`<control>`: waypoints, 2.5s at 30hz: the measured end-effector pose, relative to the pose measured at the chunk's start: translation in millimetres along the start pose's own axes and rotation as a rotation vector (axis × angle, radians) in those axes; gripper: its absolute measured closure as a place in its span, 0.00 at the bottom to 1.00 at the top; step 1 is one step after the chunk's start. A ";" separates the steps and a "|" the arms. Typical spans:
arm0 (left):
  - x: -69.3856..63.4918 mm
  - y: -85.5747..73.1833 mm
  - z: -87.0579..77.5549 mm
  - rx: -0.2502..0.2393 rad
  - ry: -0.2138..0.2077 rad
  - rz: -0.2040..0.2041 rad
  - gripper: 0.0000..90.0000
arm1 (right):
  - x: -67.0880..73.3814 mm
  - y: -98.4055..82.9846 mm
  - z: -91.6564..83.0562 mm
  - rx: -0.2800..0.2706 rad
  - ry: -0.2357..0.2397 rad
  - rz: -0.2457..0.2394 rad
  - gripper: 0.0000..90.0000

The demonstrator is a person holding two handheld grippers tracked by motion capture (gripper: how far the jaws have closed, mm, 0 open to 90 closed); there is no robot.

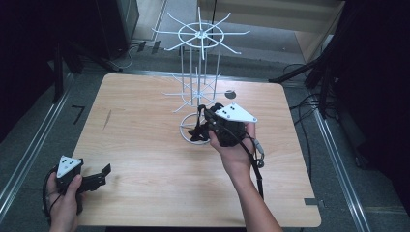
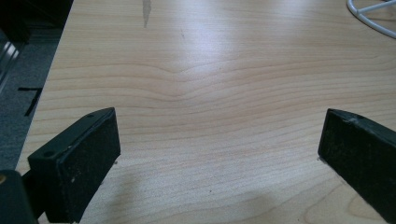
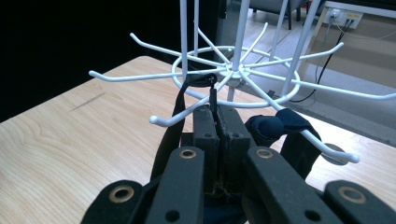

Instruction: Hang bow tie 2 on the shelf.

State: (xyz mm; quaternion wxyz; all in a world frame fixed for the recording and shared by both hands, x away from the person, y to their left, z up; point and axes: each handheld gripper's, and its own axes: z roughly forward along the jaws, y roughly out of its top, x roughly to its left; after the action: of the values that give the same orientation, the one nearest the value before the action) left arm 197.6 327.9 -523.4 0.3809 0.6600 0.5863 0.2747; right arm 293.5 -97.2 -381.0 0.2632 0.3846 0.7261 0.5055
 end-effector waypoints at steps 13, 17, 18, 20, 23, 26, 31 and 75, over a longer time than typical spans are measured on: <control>-0.2 0.0 0.1 0.000 -0.004 -0.001 0.00 | -3.2 -2.7 9.4 0.023 -0.007 0.006 0.98; 0.0 0.1 0.1 0.002 -0.006 0.000 0.00 | -2.8 -3.6 11.7 0.030 -0.008 0.012 0.98; 0.0 0.1 0.2 0.001 -0.006 -0.001 0.00 | -2.8 -4.2 13.2 0.031 -0.006 0.009 0.98; 0.1 0.1 0.1 0.002 -0.006 0.000 0.00 | -2.6 -4.9 14.6 0.035 -0.008 0.008 0.98; 0.3 0.1 0.0 0.003 -0.007 0.001 0.00 | -2.5 -6.0 16.3 0.041 -0.007 0.008 0.98; 0.3 0.1 0.0 0.002 -0.006 -0.002 0.00 | -2.5 -7.1 17.2 0.042 -0.007 0.007 0.98; 0.4 0.1 0.0 0.002 -0.007 -0.002 0.00 | -3.3 -12.3 18.2 0.044 -0.012 0.001 0.88; -5.6 0.4 -0.4 -0.077 -0.005 0.032 0.00 | -50.8 -79.6 -41.2 0.020 0.032 0.125 0.14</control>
State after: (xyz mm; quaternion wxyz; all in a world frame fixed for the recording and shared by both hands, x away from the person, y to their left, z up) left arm 196.6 322.5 -522.4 0.4028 0.6548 0.5639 0.3015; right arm 267.2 -176.4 -441.5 0.2158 0.4238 0.7098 0.5197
